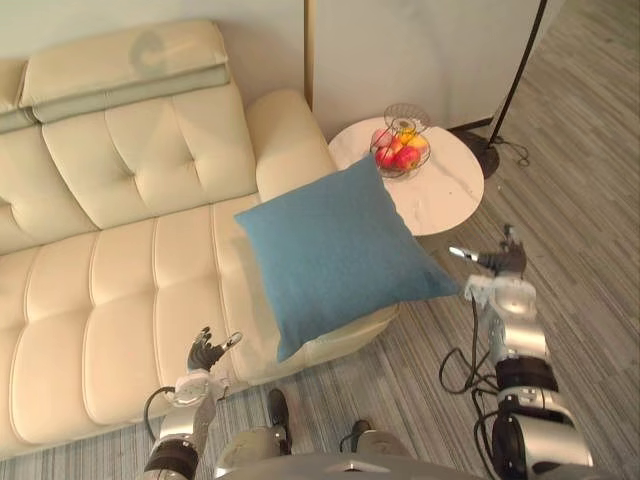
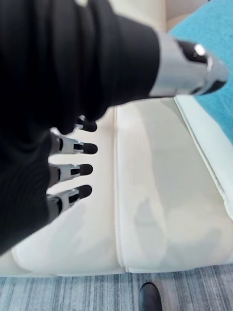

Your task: Pick up cushions and gather them together orderly.

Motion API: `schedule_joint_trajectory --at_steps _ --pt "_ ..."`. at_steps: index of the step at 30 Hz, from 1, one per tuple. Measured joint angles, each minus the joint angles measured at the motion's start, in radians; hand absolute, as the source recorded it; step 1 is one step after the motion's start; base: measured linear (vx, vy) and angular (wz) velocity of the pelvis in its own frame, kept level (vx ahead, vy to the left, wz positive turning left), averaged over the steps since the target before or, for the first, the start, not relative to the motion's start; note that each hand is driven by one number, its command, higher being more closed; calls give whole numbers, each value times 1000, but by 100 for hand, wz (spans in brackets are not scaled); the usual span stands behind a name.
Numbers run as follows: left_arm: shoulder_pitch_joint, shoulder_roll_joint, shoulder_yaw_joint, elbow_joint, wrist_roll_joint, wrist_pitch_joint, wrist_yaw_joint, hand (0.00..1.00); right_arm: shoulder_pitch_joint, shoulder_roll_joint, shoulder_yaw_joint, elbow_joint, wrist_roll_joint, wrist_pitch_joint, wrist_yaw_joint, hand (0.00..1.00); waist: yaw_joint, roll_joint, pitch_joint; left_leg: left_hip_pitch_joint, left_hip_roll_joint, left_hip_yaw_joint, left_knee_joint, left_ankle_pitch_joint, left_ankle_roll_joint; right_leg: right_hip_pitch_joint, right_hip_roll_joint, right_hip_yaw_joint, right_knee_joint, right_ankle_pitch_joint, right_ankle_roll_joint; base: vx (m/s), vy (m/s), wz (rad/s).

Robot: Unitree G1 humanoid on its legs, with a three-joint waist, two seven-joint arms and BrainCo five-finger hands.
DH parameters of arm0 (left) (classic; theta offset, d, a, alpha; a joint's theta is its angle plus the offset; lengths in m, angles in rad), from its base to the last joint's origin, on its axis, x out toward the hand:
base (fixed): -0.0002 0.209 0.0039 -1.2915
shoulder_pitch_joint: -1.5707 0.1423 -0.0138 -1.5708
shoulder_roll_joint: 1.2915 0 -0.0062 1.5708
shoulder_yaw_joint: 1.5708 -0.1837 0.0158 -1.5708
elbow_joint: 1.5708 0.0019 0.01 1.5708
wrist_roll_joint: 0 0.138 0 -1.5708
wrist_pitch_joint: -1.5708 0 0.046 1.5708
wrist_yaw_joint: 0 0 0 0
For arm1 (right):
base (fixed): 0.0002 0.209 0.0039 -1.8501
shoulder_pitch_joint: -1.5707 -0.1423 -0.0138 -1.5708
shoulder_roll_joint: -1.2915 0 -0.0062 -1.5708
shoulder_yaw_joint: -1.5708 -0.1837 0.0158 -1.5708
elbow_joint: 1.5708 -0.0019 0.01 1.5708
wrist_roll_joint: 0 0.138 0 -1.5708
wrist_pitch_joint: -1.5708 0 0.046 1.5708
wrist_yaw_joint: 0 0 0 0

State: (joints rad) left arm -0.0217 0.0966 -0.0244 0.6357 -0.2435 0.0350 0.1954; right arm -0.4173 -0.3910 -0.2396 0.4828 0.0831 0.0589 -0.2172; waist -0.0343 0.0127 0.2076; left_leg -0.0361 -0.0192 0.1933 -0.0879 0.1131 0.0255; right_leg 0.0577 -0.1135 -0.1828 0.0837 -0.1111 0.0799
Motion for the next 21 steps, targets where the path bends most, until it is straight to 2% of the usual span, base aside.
schedule_joint_trajectory --at_steps 4,7,14,21 --pt "-84 -1 -62 -3 1 0 3 0 -126 -31 110 3 10 -3 36 0 10 5 22 -74 10 -5 7 46 3 -70 4 11 1 33 -21 -14 4 -3" --pt "-144 -1 -79 -35 4 -2 18 0 -181 -31 147 6 32 -3 37 0 12 13 51 -113 27 -6 7 67 0 -115 19 24 3 59 -37 -100 6 -8" --pt "-284 0 -97 -34 4 -5 49 0 -285 -34 250 56 49 12 37 0 15 44 117 -225 63 -6 0 95 -10 -252 53 56 37 89 -32 -169 -4 -12" --pt "-379 1 -116 -24 -12 -5 69 0 -383 -25 289 122 46 33 34 0 18 47 152 -280 71 -4 0 114 -31 -314 58 64 46 120 -26 -50 -14 -5"
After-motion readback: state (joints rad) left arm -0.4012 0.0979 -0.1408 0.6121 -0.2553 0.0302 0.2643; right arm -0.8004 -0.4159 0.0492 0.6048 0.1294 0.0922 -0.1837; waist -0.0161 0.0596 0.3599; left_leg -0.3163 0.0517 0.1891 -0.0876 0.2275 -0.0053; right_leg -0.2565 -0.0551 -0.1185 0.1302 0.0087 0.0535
